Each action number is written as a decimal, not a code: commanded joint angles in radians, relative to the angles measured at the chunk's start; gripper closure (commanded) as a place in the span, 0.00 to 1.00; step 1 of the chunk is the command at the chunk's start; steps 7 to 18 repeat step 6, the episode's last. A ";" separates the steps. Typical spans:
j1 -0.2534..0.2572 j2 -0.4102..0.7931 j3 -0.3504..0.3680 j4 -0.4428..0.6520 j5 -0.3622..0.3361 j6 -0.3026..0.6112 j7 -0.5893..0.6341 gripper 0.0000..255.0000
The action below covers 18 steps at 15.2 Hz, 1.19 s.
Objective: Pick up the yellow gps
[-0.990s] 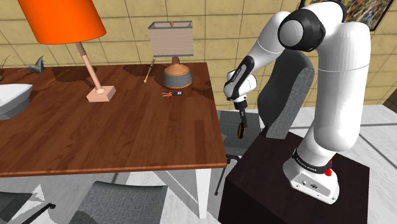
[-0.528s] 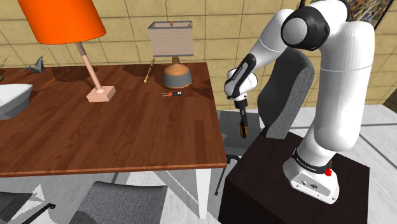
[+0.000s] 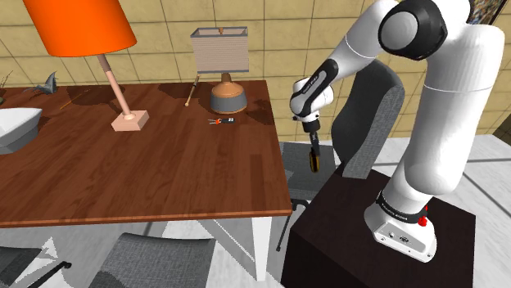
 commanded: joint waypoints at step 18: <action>0.005 -0.068 -0.010 0.005 -0.027 -0.069 0.015 1.00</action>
